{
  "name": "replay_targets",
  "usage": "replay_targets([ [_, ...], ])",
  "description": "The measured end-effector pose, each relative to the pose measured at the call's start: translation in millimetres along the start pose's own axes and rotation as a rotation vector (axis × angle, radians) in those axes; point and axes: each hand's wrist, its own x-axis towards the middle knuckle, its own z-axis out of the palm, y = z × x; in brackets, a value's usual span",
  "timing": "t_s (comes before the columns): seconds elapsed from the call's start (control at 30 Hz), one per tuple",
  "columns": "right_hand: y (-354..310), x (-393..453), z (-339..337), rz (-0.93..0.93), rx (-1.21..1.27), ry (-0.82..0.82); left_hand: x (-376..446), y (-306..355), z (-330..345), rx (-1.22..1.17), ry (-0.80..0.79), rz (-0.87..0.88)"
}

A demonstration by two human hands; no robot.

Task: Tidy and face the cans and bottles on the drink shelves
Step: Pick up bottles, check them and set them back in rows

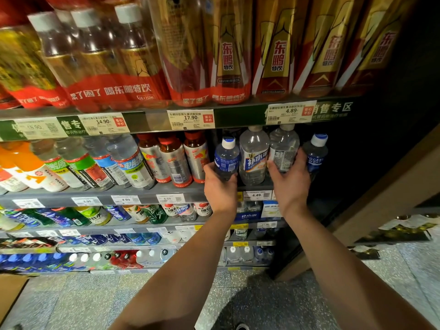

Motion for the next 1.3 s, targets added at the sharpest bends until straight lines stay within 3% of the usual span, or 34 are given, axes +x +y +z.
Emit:
replay_targets([
  [0.17, -0.4, 1.9, -2.3, -0.024, 0.022, -0.026, -13.3, -1.3, -17.9, -0.127, -0.013, 0.031],
  [0.3, -2.3, 1.6, 2.1, -0.044, 0.032, -0.076, -17.5, -3.9, -38.1, -0.211, -0.009, -0.042],
  [0.8, -30.1, -18.6, 41.9, -0.068, 0.068, -0.152, 8.5, -17.4, -90.0, -0.168, -0.183, 0.032],
  [0.97, -25.3, -42.7, 31.8, -0.051, 0.082, 0.07, 9.3, -27.5, -94.9, -0.198, -0.283, 0.046],
  [1.1, -9.7, -46.9, 11.8, -0.02, -0.13, 0.321, 4.7, -26.9, -89.8, -0.28, -0.399, 0.047],
  [1.3, 3.5, -28.6, -17.4, 0.184, -0.183, 0.242, -22.1, -9.1, -77.6, -0.292, -0.527, 0.06],
])
